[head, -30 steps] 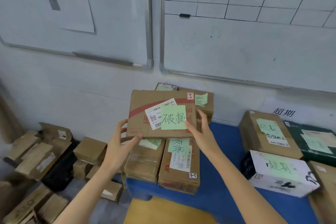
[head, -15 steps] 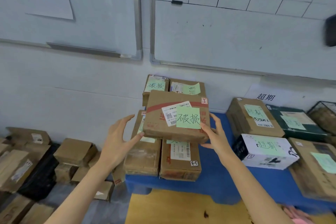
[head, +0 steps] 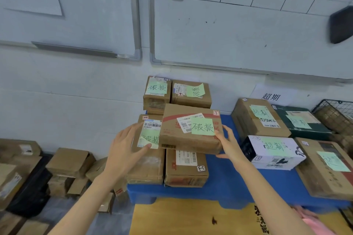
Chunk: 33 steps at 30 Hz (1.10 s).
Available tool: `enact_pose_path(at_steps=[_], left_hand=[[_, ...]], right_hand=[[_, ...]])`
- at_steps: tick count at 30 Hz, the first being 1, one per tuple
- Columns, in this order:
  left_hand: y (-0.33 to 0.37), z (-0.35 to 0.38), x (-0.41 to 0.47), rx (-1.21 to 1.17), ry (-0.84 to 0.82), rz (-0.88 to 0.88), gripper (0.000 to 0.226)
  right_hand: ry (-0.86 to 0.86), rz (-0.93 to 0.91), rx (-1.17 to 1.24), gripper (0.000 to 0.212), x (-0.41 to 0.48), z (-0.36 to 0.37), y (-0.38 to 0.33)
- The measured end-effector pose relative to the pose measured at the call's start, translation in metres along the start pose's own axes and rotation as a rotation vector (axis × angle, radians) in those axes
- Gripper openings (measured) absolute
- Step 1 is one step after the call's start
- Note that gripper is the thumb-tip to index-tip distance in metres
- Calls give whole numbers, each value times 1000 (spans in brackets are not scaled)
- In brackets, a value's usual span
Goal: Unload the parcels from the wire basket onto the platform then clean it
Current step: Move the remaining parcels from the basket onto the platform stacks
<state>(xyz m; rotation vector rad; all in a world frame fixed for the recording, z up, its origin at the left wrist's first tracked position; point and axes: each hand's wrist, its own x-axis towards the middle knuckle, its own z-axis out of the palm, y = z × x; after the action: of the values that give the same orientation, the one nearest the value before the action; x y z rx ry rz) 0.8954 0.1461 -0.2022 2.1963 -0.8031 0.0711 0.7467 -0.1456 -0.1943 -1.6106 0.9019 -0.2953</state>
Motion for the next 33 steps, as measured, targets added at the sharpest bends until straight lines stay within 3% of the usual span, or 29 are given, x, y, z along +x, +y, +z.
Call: enact_pose_path(at_steps=[26, 33], left_hand=[[-13, 10, 27, 72, -26, 27, 76], [2, 19, 50, 115, -43, 89, 71]], right_hand=[[66, 17, -67, 37, 46, -5, -9], [85, -100, -164, 50, 42, -16, -22]])
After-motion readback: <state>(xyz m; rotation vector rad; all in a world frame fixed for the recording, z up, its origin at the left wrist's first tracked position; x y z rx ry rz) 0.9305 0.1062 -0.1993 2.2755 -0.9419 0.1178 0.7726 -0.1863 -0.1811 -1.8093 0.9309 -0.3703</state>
